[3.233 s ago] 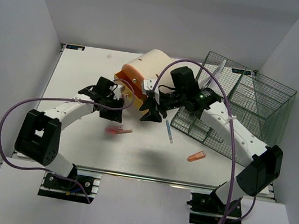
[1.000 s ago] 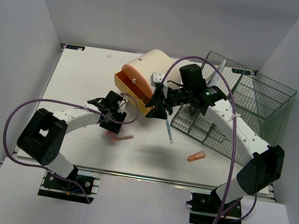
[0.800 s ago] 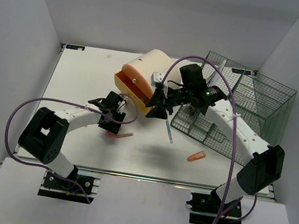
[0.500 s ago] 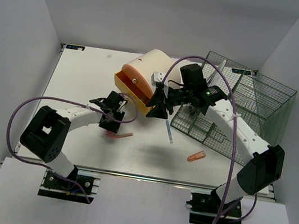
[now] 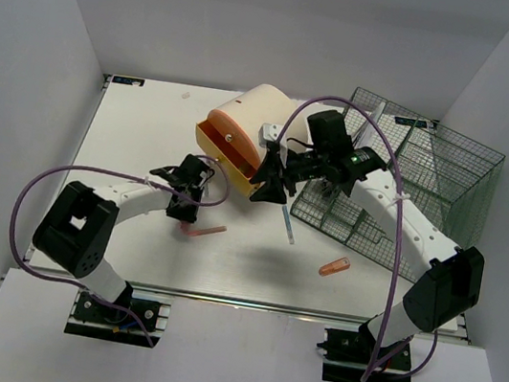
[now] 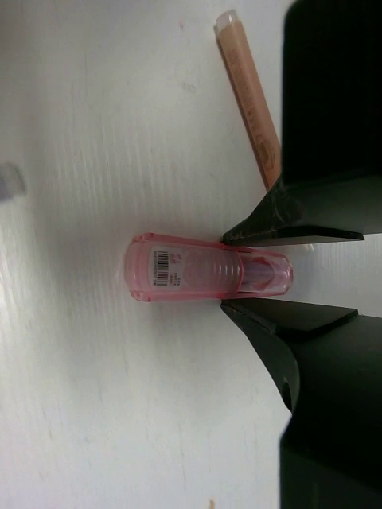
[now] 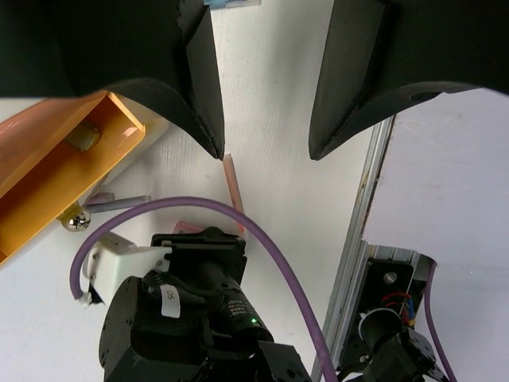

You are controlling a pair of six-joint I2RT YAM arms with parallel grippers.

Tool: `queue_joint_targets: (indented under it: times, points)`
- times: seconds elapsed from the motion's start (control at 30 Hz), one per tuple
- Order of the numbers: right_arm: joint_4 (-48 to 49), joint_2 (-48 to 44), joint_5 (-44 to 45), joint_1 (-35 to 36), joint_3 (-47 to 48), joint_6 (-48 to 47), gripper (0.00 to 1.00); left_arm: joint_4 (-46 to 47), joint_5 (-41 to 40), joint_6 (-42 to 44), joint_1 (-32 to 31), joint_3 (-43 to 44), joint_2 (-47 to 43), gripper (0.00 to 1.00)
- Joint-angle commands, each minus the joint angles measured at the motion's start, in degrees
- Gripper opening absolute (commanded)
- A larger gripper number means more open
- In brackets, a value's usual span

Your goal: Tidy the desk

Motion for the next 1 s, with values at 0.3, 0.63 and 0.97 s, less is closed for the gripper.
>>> queue_joint_targets:
  times: [0.3, 0.63, 0.97]
  points:
    - [1.0, -2.9, -1.7, -0.5, -1.3, -0.1, 0.52, -2.9, -4.1, -9.4, 1.0, 3.8, -15.7, 0.06]
    - [3.8, -5.1, -1.6, -0.4, -3.2, 1.7, 0.52, 1.3, 3.9, -24.7, 1.5, 7.1, -27.0, 0.04]
    - [5.0, -7.2, -0.6, -0.8, -5.1, 2.9, 0.52, 13.9, 4.2, -42.0, 4.2, 11.9, -22.1, 0.02]
